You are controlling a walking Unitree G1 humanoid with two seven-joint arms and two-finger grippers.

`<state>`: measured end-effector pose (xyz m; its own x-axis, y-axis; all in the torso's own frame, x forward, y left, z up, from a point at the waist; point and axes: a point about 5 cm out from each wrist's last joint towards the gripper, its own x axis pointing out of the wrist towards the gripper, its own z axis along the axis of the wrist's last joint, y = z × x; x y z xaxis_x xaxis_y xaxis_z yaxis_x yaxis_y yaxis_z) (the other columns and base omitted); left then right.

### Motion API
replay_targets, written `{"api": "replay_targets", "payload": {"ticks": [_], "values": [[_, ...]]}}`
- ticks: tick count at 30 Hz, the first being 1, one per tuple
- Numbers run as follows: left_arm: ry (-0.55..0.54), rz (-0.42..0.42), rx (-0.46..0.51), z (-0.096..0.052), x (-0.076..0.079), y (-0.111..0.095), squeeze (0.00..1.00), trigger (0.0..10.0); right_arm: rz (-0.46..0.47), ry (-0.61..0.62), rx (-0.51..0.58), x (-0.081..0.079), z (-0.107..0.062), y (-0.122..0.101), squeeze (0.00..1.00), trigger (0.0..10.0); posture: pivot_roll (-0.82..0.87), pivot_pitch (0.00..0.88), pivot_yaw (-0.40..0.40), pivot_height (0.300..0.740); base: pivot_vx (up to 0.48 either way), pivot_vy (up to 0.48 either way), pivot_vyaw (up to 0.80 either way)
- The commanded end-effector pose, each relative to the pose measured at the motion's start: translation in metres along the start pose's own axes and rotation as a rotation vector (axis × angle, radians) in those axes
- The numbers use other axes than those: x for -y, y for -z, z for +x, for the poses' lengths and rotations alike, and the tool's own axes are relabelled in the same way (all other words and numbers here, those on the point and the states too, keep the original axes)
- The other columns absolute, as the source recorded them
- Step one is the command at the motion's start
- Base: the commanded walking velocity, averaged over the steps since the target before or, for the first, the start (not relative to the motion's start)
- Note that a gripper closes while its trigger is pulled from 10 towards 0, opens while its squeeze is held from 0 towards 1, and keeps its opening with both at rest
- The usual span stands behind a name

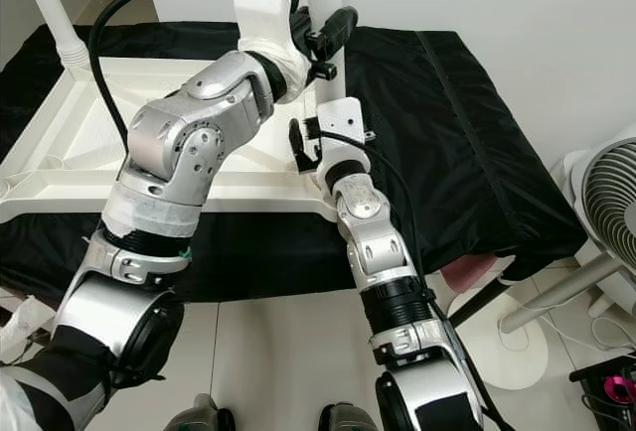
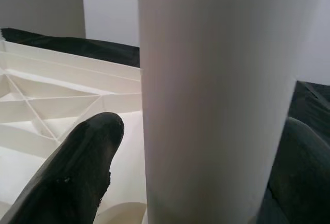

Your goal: Building children table

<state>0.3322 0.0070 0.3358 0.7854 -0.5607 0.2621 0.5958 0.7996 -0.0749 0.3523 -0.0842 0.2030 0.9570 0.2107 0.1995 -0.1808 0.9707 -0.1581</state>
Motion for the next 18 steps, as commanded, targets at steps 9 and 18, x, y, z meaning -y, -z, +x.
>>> {"api": "replay_targets", "payload": {"ticks": [9,18], "values": [[0.014,0.013,0.032,0.0014,0.0098,-0.0045,0.0,10.0,0.016,0.044,-0.004,-0.0001,0.0029,0.0022,0.0,10.0,-0.04,0.013,0.019,0.74,0.0,0.0,0.0],[0.026,0.014,0.037,0.0017,0.0128,-0.0052,0.0,10.0,0.018,0.055,-0.007,0.0005,0.0042,0.0039,0.0,0.0,-0.04,0.01,0.023,0.74,0.0,0.0,0.0]]}}
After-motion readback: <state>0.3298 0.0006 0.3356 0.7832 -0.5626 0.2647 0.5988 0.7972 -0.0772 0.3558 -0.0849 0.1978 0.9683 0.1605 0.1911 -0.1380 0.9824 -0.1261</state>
